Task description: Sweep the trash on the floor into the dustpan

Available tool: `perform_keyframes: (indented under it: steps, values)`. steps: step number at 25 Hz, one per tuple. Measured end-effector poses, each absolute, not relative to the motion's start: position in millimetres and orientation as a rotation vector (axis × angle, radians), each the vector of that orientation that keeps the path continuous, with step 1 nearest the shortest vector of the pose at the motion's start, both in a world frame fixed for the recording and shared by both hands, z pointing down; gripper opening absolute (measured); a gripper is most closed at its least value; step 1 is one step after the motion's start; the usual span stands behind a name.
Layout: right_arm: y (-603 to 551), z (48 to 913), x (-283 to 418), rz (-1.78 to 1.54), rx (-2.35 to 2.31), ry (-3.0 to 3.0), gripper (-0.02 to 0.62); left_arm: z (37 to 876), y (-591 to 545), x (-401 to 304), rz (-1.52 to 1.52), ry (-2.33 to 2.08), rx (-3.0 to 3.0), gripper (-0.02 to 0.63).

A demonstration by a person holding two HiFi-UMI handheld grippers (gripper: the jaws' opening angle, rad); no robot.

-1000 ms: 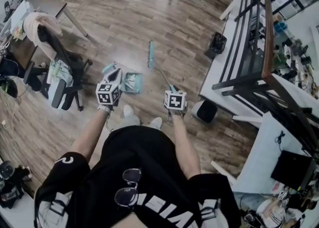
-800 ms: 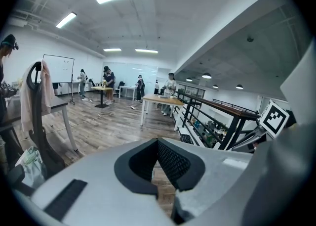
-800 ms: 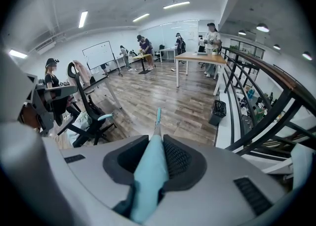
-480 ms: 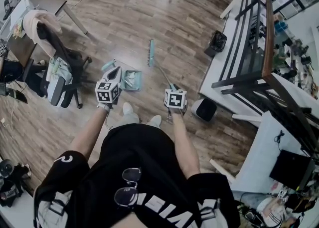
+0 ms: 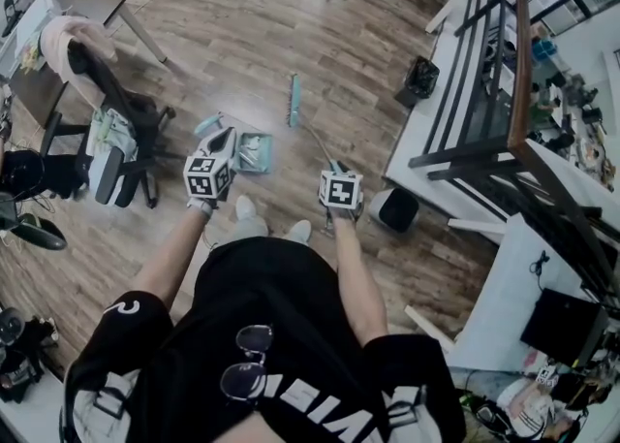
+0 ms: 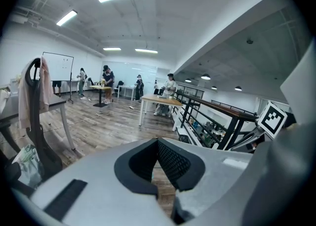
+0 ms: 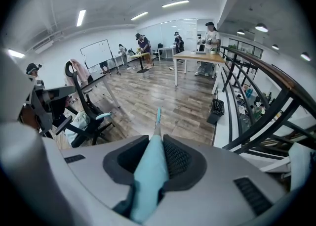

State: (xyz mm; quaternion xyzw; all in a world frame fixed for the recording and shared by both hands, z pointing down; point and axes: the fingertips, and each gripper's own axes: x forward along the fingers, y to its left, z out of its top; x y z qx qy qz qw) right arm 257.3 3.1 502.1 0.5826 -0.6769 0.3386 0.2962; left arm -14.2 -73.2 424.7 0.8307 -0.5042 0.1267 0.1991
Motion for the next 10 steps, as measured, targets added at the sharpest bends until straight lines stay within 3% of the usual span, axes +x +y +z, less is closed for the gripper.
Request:
perform_keyframes:
  steps: [10]
  values:
    - [1.6,504.8,249.5,0.918,1.54,-1.8,0.086,428.5,-74.1,-20.6,0.364,-1.39,2.325,-0.002]
